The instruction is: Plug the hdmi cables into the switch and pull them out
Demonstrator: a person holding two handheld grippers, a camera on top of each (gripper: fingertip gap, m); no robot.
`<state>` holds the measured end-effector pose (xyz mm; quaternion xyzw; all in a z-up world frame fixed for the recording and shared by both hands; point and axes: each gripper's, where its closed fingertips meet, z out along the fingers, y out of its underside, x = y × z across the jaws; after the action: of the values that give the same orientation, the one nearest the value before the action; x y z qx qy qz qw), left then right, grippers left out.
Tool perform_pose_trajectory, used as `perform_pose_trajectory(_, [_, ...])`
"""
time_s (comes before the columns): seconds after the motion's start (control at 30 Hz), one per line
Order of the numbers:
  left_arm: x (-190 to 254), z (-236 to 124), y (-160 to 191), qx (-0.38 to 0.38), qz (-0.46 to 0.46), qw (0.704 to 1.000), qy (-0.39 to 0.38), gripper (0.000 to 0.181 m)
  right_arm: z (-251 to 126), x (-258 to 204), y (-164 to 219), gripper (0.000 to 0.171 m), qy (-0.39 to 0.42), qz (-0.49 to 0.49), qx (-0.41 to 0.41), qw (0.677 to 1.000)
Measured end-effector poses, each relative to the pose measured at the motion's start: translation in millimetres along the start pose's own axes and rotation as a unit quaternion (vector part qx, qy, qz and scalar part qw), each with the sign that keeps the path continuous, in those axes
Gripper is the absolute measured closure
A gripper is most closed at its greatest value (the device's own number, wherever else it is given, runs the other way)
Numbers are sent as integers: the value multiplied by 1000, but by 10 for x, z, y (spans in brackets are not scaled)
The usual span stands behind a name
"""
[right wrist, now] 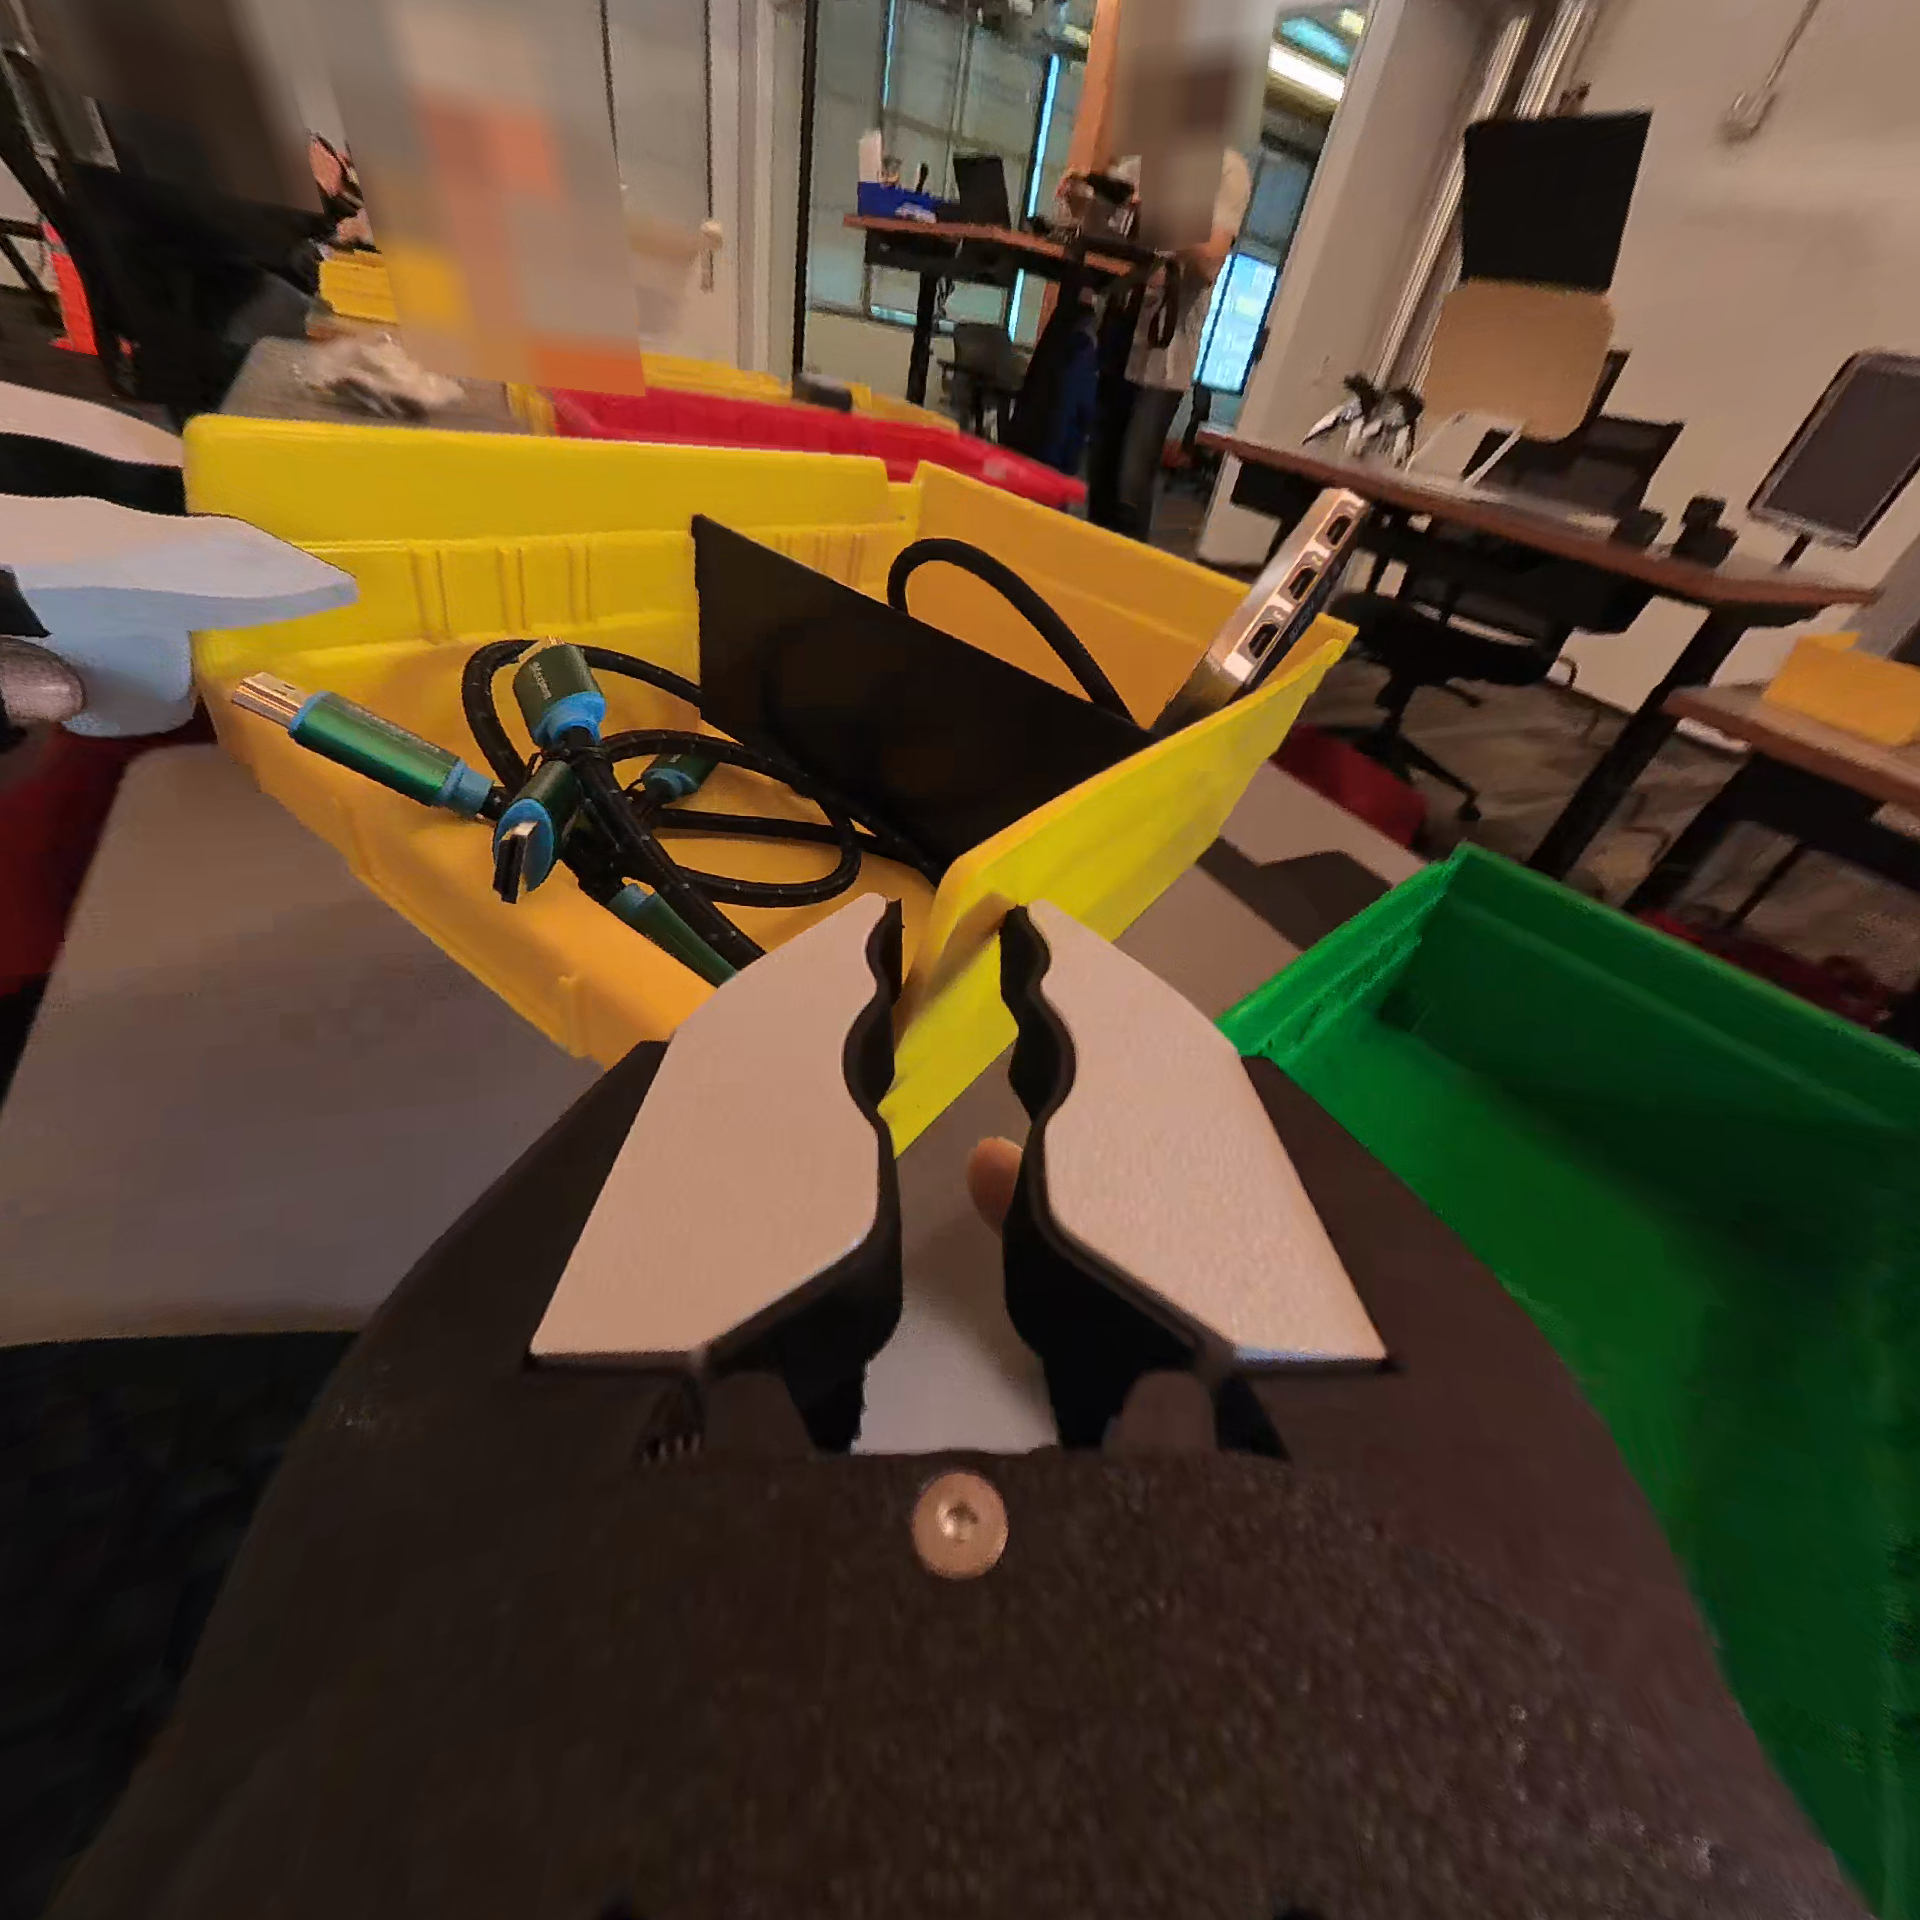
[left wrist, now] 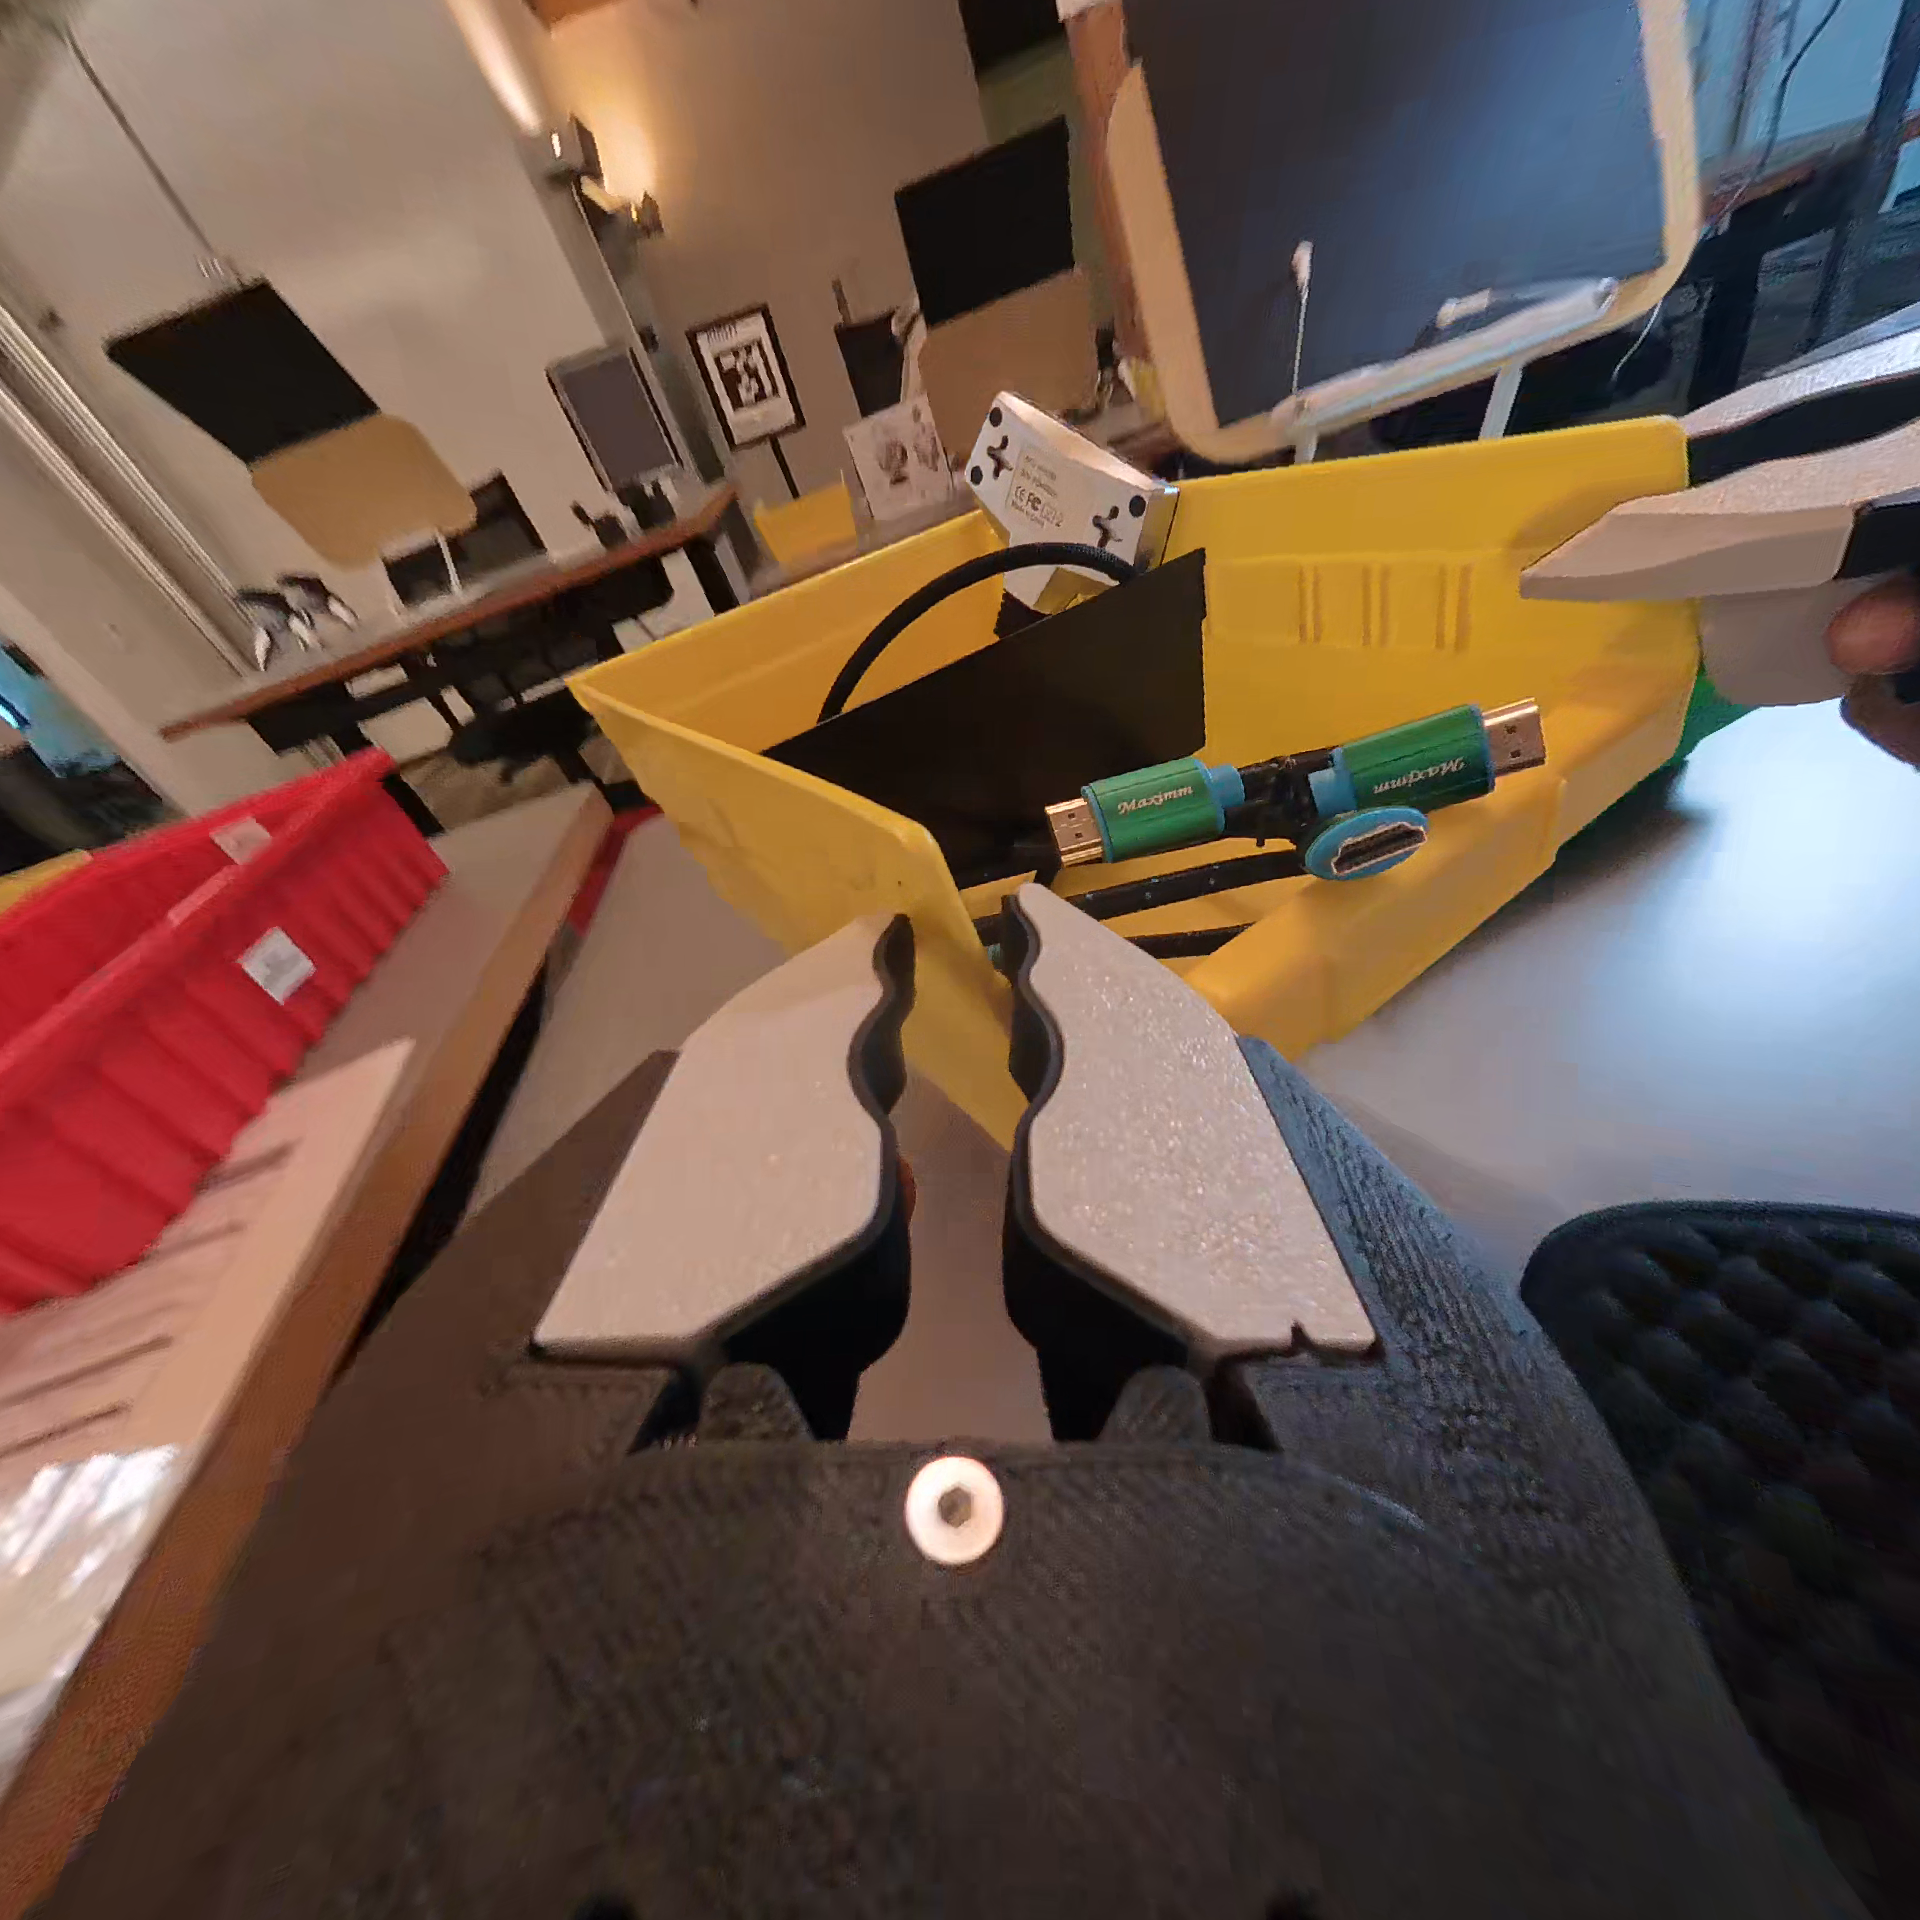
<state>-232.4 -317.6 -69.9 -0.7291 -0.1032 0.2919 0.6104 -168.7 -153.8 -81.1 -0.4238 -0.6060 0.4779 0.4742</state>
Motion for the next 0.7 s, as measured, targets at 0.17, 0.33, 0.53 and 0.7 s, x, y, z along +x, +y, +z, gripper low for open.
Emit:
perform_pose_trajectory(0.17, [120, 359, 611, -61, -25, 998, 9, 167, 176, 142, 598, 154, 10, 31, -72, 997])
perform_pose_trajectory(0.33, [251, 661, 749, -56, -34, 998, 1, 167, 53, 209, 871, 134, 14, -12, -119, 993])
perform_pose_trajectory(0.53, [317, 799, 698, -49, 14, 999, 18, 144, -588, 466, 938, 117, -58, -103, -167, 979])
perform_pose_trajectory(0.7, [587, 702, 178, -32, 73, 991, 104, 135, -851, 1313, 1547, 97, -67, -311, -353, 880])
